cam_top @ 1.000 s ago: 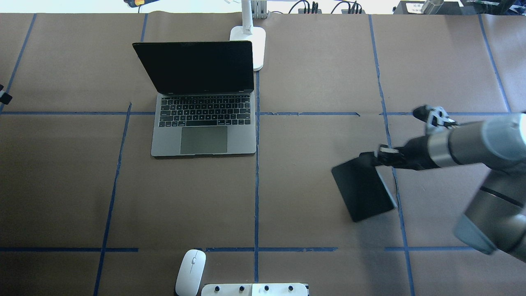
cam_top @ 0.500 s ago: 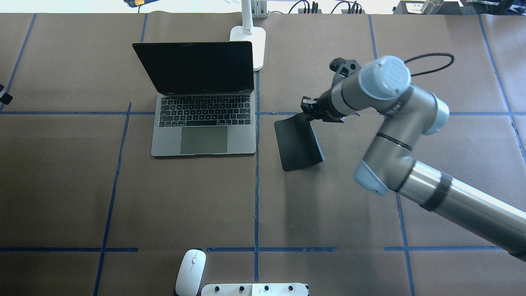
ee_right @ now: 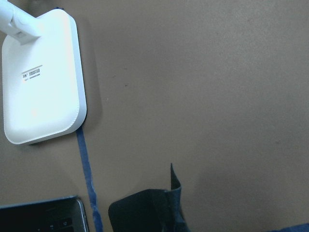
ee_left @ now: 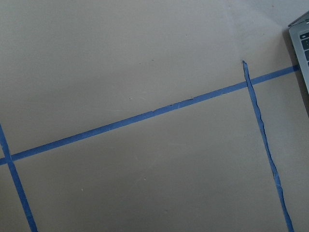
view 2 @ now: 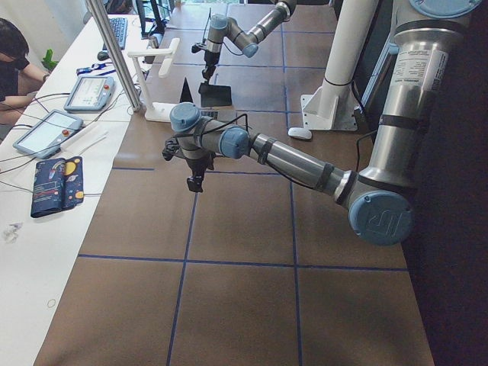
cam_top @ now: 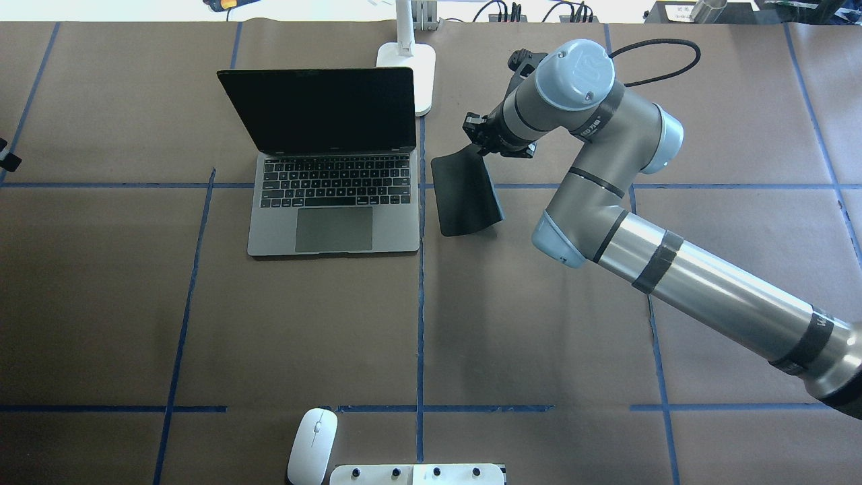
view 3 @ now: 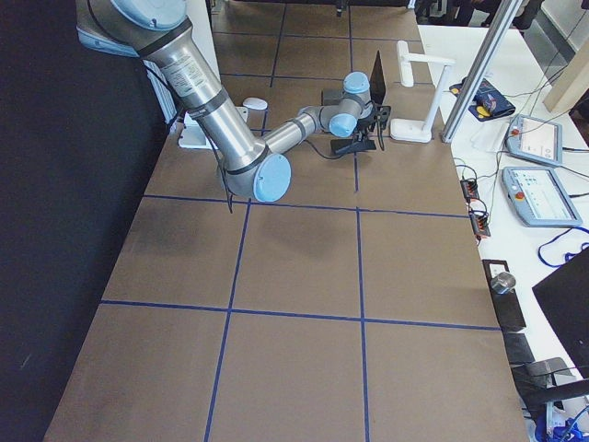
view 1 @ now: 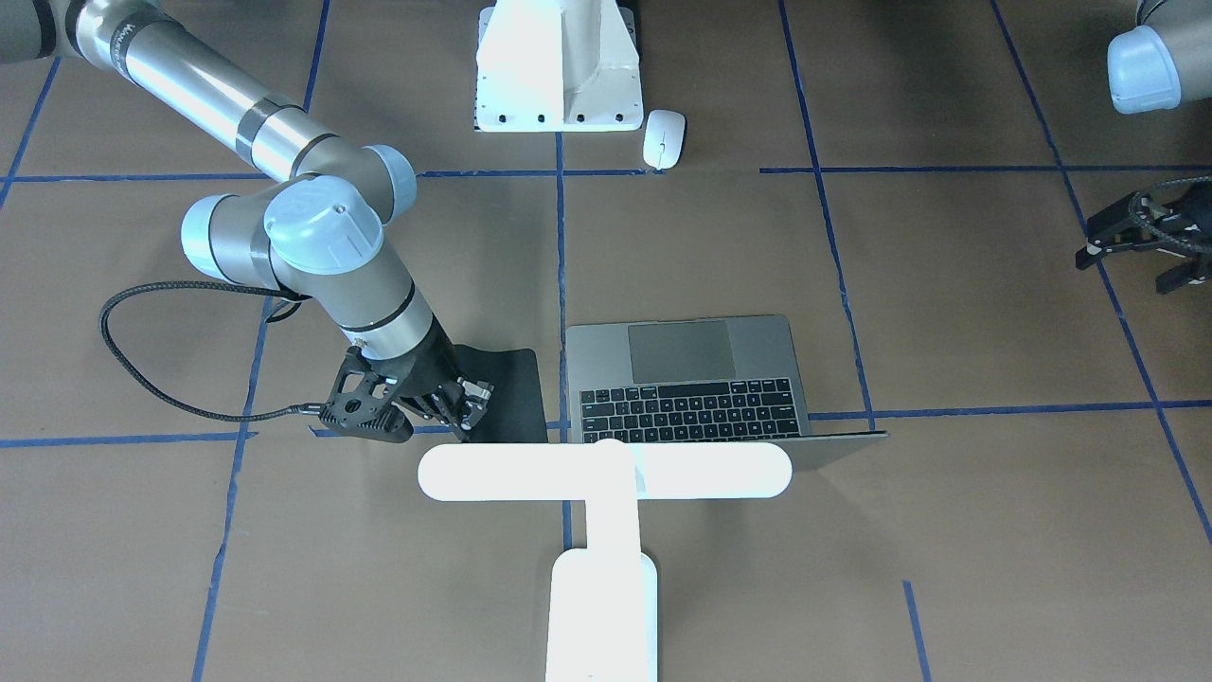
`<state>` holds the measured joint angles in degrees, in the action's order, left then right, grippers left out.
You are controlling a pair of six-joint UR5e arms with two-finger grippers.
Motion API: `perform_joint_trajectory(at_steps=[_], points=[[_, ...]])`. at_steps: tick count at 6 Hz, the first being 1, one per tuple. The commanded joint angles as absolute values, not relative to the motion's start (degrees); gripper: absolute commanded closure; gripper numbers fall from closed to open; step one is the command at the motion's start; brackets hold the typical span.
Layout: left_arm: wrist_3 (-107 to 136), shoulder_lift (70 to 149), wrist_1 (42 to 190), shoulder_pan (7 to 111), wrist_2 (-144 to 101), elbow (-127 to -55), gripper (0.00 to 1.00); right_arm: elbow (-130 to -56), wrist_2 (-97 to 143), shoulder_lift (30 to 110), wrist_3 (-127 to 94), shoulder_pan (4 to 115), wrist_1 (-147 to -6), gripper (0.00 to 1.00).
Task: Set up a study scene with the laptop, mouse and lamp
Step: 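Release the mouse pad and withdraw the right gripper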
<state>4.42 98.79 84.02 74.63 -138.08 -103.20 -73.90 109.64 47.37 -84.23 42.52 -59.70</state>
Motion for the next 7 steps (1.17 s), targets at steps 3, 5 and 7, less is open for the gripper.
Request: perform_joint_trajectory(at_steps=[3,5,7], points=[[9.0,100.6,84.2,74.3,-138.9,-105.0,0.00,-72.9,111.9,48.1,-80.8,44.4,-60.6,0.00],[9.4,100.5,85.4,68.3,-137.7,-110.6,0.00,-73.8,119.5,51.8,-71.0,49.4,-63.1,0.00],[21.3,100.7,85.5,57.7,-130.4,-117.1,0.00,-79.1,125.4,57.3,-54.8,56.0,-72.6,0.00]])
